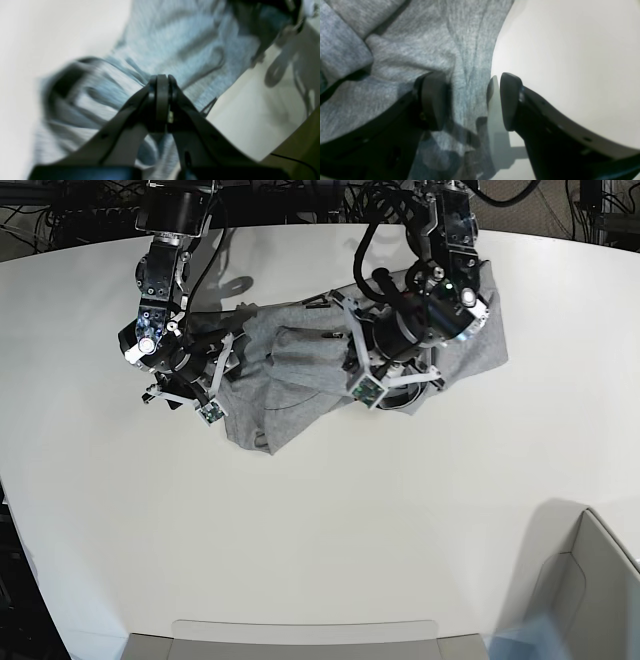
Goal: Fold the T-shirt properly
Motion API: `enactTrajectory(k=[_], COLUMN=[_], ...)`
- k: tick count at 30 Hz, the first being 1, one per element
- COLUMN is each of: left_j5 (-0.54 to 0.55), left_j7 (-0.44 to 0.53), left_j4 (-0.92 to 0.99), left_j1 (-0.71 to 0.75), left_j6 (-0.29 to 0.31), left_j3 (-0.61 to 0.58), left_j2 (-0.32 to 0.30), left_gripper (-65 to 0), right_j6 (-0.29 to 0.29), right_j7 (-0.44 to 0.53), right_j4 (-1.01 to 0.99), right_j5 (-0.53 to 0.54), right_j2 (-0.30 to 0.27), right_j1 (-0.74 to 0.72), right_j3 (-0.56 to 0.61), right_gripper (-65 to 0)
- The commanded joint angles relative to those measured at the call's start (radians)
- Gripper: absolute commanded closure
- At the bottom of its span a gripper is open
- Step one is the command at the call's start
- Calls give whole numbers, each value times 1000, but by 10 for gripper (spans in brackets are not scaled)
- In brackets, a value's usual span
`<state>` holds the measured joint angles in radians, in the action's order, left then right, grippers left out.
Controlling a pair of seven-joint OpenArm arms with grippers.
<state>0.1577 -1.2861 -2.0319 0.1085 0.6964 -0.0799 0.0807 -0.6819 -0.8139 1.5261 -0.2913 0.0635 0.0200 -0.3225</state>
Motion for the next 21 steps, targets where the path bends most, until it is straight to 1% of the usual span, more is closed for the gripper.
enactTrajectory(k=[1, 2, 3, 5, 7, 10, 12, 18, 21], left_j5=[-17, -17, -17, -17, -17, -16, -16, -16, -11], left_j7=[-5, -3, -3, 0, 10, 44, 61, 75, 73], left_j4=[-11, -11, -11, -10, -6, 0, 18, 118, 115], left_j1=[3, 3, 3, 1, 1, 4, 6, 7, 7], left_j6=[-30, -48, -54, -53, -60, -60, -56, -60, -56], left_j3=[47, 88, 122, 187, 226, 283, 294, 259, 256], left_j2=[-12, -14, -15, -29, -45, -48, -48, -49, -45], left_gripper=[0, 0, 0, 0, 0, 0, 0, 0, 0], right_j6=[-16, -16, -16, -16, -16, -16, -16, -16, -16], right_j7=[-80, -80, -80, -80, -80, -80, -80, -80, -80], right_j4=[-12, -12, -12, -12, -12, -12, -12, -12, -12], right_j5=[-53, -53, -53, -53, -53, -53, -53, -53, -53], right_j2=[-3, -3, -3, -1, -1, -1, -1, 2, 2], right_j1=[18, 18, 18, 18, 18, 18, 18, 16, 14], right_j3=[0, 0, 0, 0, 0, 0, 1, 6, 4], right_gripper=[-338, -338, -338, -338, -338, -338, -338, -338, -338])
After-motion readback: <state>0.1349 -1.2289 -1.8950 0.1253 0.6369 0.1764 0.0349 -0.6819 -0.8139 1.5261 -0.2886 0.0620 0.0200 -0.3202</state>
